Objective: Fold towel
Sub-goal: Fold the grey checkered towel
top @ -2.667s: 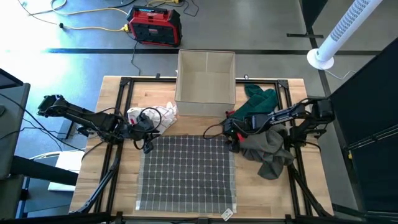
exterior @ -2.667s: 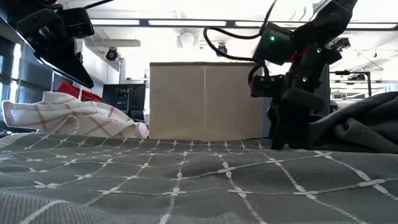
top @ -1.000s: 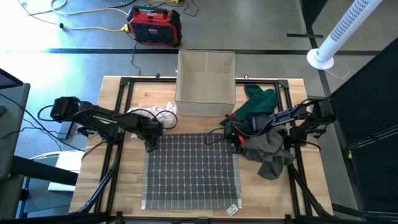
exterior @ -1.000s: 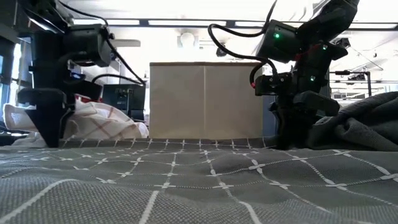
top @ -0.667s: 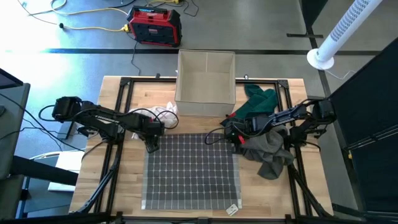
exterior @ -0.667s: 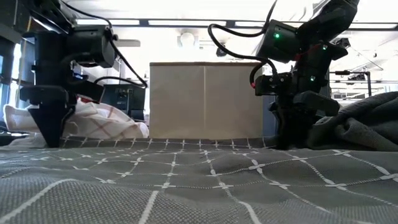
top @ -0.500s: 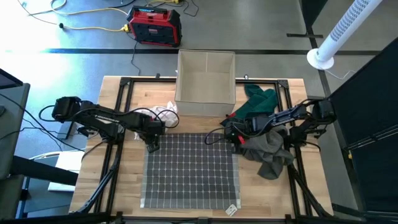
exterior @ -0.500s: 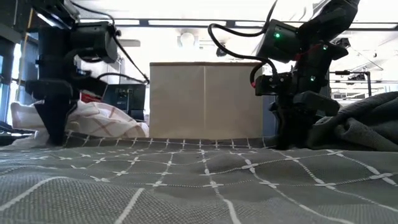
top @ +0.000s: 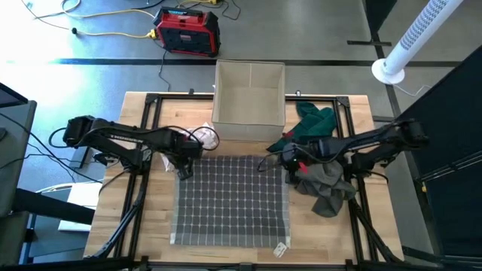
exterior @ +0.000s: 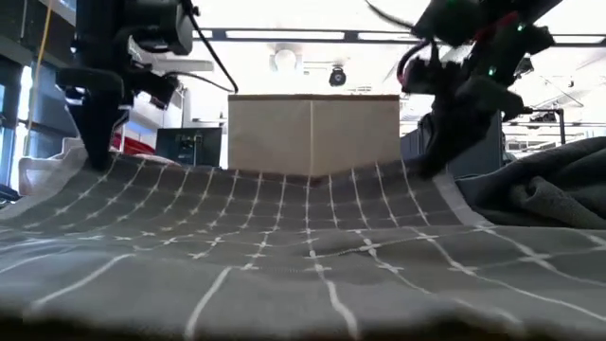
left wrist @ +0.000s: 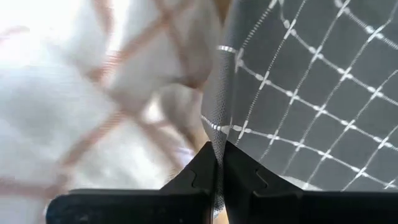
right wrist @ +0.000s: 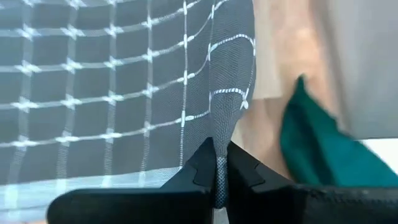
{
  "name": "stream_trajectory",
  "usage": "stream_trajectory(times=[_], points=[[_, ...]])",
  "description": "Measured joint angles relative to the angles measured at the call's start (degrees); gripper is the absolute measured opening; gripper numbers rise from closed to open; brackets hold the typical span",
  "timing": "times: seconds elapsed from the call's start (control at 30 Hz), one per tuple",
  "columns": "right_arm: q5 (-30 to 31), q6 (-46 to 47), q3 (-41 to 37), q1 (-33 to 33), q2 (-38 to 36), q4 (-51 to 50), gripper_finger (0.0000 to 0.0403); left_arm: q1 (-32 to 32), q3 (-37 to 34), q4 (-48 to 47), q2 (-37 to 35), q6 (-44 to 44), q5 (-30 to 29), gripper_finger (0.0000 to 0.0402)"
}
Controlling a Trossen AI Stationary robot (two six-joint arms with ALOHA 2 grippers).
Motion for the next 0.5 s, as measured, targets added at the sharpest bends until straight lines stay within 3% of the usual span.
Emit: stream_trajectory(times=[0.33, 0.5], points=[[-4.7, 7.9, 0.1, 8.2, -3.9, 0.6, 0.0, -7.4, 2.3, -5.3, 0.0, -6.2, 1.6, 0.0005], [-8.1, 15.8, 0.1, 15.0, -3.2, 4.5, 0.0, -15.5, 2.3, 2.6, 0.2, -9.6, 7.5, 0.0005]])
